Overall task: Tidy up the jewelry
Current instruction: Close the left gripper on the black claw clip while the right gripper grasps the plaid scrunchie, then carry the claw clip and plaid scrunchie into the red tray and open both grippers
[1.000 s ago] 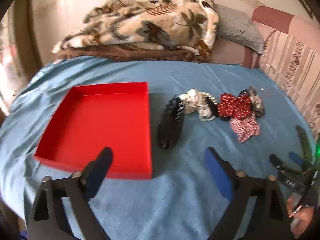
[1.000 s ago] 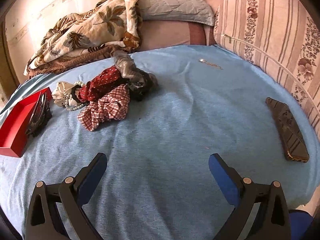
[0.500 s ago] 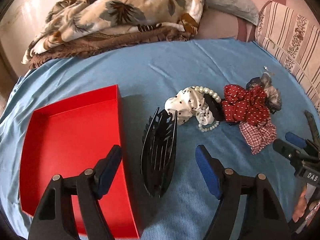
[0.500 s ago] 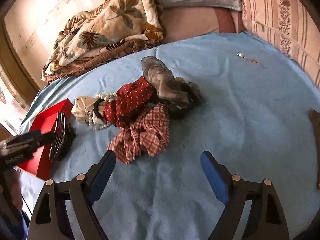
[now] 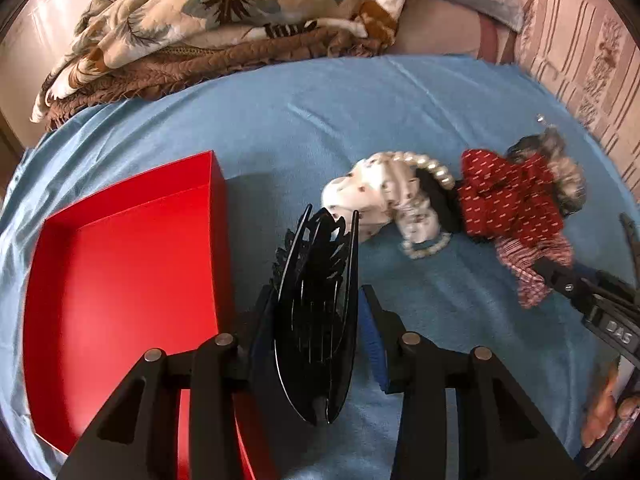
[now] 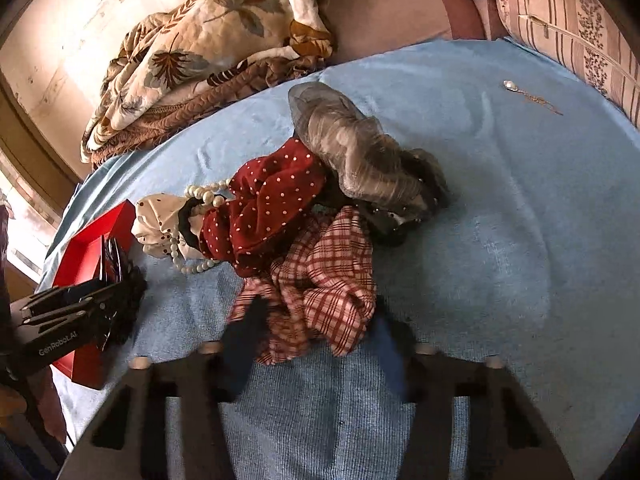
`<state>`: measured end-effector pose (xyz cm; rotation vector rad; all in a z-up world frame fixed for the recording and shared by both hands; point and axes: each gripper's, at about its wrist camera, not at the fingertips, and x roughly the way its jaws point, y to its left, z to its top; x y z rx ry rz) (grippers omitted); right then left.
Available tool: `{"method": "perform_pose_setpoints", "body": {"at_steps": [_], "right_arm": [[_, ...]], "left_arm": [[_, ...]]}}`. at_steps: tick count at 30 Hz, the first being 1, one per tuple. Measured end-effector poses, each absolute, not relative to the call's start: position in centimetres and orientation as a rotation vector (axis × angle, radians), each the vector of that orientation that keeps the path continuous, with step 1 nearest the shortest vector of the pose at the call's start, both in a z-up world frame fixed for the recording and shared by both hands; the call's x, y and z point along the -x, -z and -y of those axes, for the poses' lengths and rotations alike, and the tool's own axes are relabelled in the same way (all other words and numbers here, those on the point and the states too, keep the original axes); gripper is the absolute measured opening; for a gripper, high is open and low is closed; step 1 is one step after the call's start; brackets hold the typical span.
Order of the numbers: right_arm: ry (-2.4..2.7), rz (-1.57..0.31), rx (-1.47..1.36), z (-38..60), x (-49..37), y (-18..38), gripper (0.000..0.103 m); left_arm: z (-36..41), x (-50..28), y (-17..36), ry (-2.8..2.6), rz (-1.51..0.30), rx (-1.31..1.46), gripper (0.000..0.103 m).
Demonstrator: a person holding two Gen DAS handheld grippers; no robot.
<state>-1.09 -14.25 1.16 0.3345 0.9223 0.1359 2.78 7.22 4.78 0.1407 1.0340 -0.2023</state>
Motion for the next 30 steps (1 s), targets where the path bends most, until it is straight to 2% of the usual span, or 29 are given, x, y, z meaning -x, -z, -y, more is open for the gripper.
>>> {"method": "perform_pose_setpoints", "body": {"at_steps": [1, 4, 7, 19, 30], "right_arm": [[-0.153, -0.926, -0.349, 14.4, 1.3, -1.2, 0.026], [-0.162, -0.919, -0.359, 14.7, 2.1, -1.6, 0.018], [-0.166, -0.916, -0.385, 15.1, 3.3, -1.8, 0.016], [-0.236, -0.85, -0.374, 13.8, 7.9, -7.1, 0.015], [-0.386, -0.87, -0.204, 3.6, 6.2, -9.3, 0.015]], "left_arm": [[-7.2, -2.4, -5.2, 0.209, -1.023, -0.128, 0.04], [-7.2, -1.0, -6.6, 0.231, -0.989, -0.1, 0.04], [-7.3, 0.8, -8.1, 0.256, -0.96, -0.081, 0.04], [-13.9, 4.8, -11.5, 0.209, -0.884, 0.031, 0.04], [-24.6, 2.3, -10.5, 0.0, -0.893, 0.162, 0.04]]}}
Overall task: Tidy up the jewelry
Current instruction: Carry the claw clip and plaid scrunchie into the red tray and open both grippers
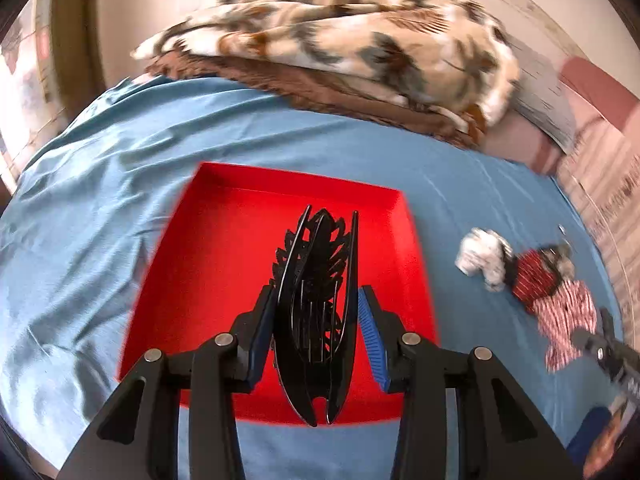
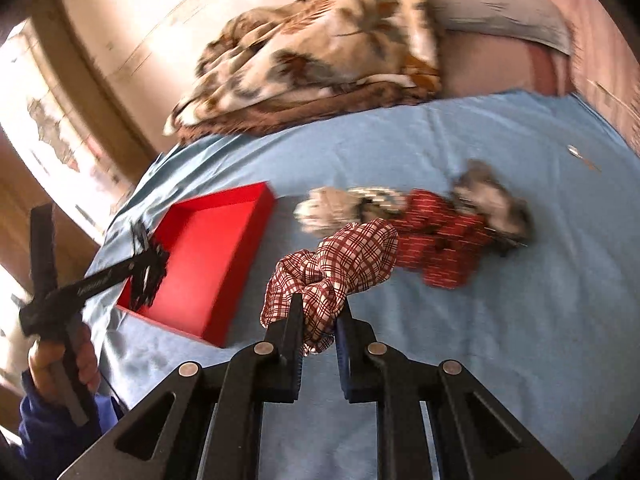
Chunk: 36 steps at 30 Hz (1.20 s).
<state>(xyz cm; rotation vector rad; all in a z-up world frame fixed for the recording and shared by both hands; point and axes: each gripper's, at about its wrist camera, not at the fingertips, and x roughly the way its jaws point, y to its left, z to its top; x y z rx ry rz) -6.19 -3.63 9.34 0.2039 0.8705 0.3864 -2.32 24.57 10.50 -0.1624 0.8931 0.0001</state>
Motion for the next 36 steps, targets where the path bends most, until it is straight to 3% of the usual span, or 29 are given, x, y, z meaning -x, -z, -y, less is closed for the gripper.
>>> {"method": "perform_pose_setpoints", "body": {"at_steps": [16, 28, 33, 35, 36], "right_arm": [[-0.476, -0.919, 0.04, -13.1, -3.8, -8.3, 0.016], [-0.412, -1.019, 0.045, -16.7, -9.6, -4.5, 0.018], [-0.399, -1.025, 0.06, -17.3, -9.7, -3.8, 0.018], [-0.396, -1.021, 0.069, -17.5, -9.5, -4.0, 0.023], [-0.393, -1.019, 0.072, -17.5, -9.5, -4.1, 0.032]], "left_arm": [[-32.1, -6.6, -6.6, -0.017, -0.954, 0.283, 0.04], [-33.8, -8.2, -5.9, 0.0, -0.94, 0.308, 0.04], [-33.6, -7.6, -6.9, -0.012, -0.904, 0.296, 0.049], [-33.5, -7.3, -7.4, -0.019, -0.882, 0.287, 0.053], [-33.5, -7.2, -7.6, -0.02, -0.874, 0.285, 0.054]]}}
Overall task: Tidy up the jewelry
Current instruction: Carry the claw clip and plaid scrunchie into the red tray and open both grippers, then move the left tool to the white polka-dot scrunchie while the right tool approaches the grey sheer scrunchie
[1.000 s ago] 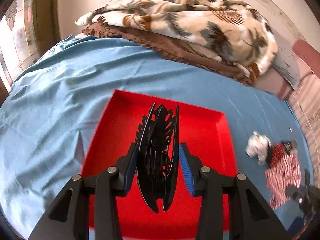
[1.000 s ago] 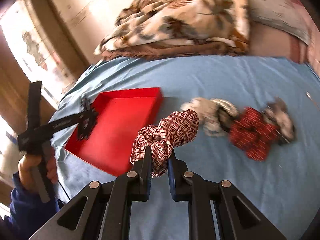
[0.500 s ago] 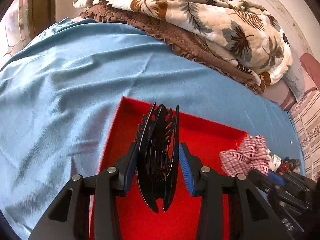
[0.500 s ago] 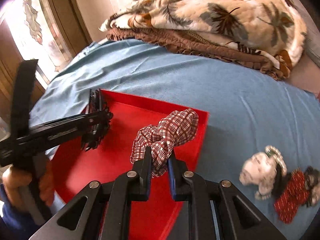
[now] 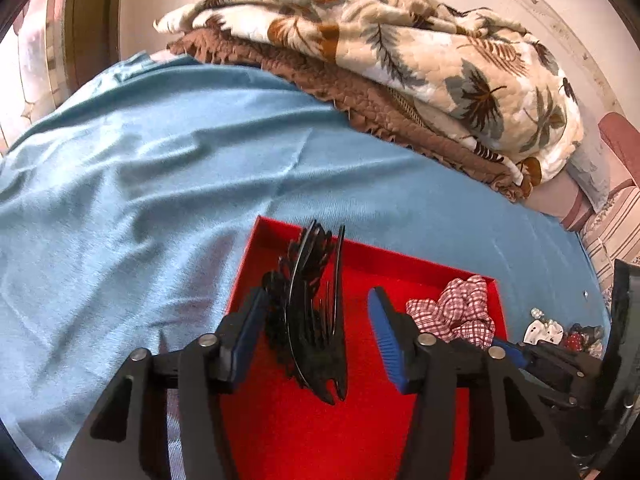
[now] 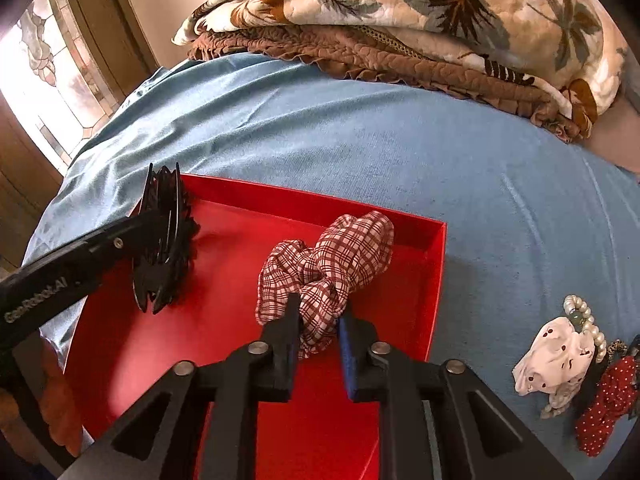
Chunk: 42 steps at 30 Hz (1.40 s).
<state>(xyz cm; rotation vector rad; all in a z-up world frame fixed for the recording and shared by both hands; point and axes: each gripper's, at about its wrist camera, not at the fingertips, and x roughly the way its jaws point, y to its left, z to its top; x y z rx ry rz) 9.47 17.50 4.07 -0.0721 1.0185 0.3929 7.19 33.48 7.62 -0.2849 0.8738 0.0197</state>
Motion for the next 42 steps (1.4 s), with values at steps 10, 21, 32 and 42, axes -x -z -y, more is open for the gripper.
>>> {"method": "perform_pose_setpoints", "body": {"at_steps": [10, 21, 32, 42], "right_arm": [[-0.384, -0.957, 0.079, -16.2, -7.3, -6.6, 0.06], [-0.345, -0.946, -0.022, -9.8, -3.7, -7.7, 0.066], [-0.274, -0.942, -0.063, -2.9, -0.7, -7.0, 0.067], [-0.149, -0.939, -0.161, 7.7, 3.0, -5.6, 0.067]], "left_arm": [[-32.1, -5.5, -8.9, -0.086, -0.809, 0.162, 0.06], [-30.0, -3.6, -8.8, -0.106, -0.799, 0.059, 0.062], [-26.9, -1.6, -7.7, -0.083, -0.827, 0.015, 0.062], [-24.8, 3.9, -7.6, -0.064, -0.835, 0.069, 0.062]]}}
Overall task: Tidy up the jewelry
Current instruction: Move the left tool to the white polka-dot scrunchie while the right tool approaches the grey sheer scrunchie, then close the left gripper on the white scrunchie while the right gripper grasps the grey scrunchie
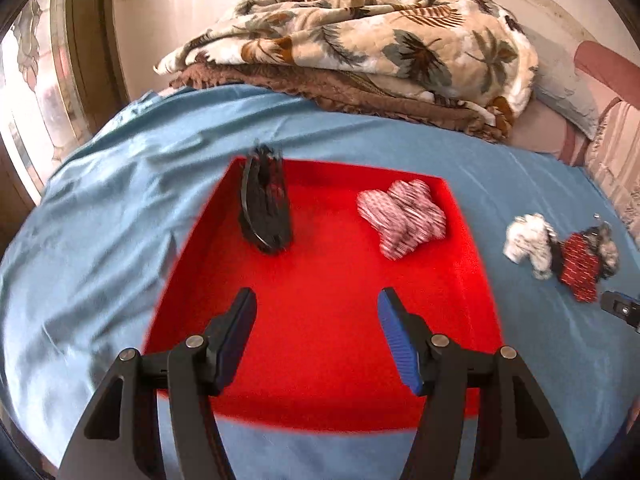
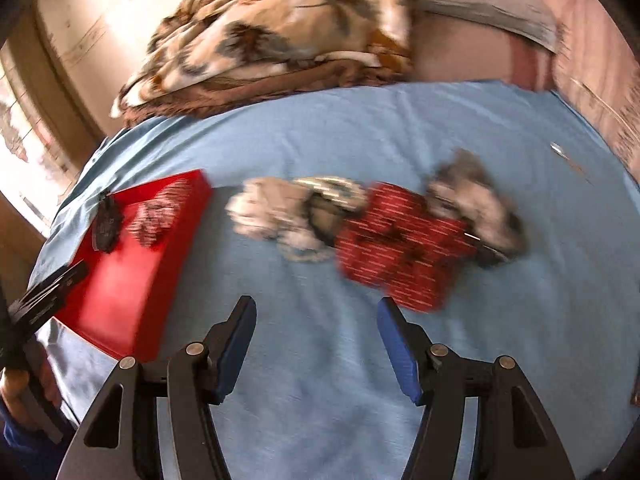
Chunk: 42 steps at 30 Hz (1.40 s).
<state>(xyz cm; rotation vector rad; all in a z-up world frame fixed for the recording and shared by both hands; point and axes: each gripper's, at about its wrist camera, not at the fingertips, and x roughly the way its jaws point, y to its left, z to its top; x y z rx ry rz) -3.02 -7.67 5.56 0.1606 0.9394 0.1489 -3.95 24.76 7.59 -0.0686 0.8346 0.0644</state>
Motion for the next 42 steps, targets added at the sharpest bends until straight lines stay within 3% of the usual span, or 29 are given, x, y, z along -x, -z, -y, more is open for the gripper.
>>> {"method": "perform_pose_setpoints", "body": {"at_steps": [17, 24, 33, 34, 35, 36, 37, 42], "right_arm": [[-0.056, -0.87, -0.344, 19.8, 4.2, -3.6, 0.068], [-0.122, -0.818, -0.349, 19.2, 1.1, -4.6, 0.074], [-0.141, -0.816, -0.268, 18.0, -2.8, -4.5, 0.074], [-0.139, -0.821, -0.263, 17.9, -3.0, -4.3, 0.062], [-0.139, -0.834, -0.263, 17.9, -3.2, -4.1, 0.049], [-0.14, -0.848, -0.265, 17.9, -3.4, -3.9, 0.027], [-0.14, -0.85, -0.273, 18.1, -3.3, -3.9, 0.026], [-0.13, -0.826, -0.324, 19.5, -1.8, -4.6, 0.019]], "left_arm": [[-9.9, -1.2, -10.1, 0.193, -0.907, 0.024, 0.066], [-6.6, -7.0, -7.0, 0.194, -0.993, 0.048, 0.067], [-4.5, -10.4, -3.9, 0.225, -1.072, 0.093, 0.067], [-4.2, -10.4, -3.8, 0.231, -1.07, 0.08, 0.066], [-4.0, -10.3, -3.9, 0.234, -1.068, 0.071, 0.054], [-3.7, -10.0, -4.1, 0.248, -1.066, 0.059, 0.039], [-3.5, -9.9, -4.2, 0.256, -1.079, 0.051, 0.017], [-3.5, -7.6, -7.5, 0.292, -1.0, 0.037, 0.015]]}}
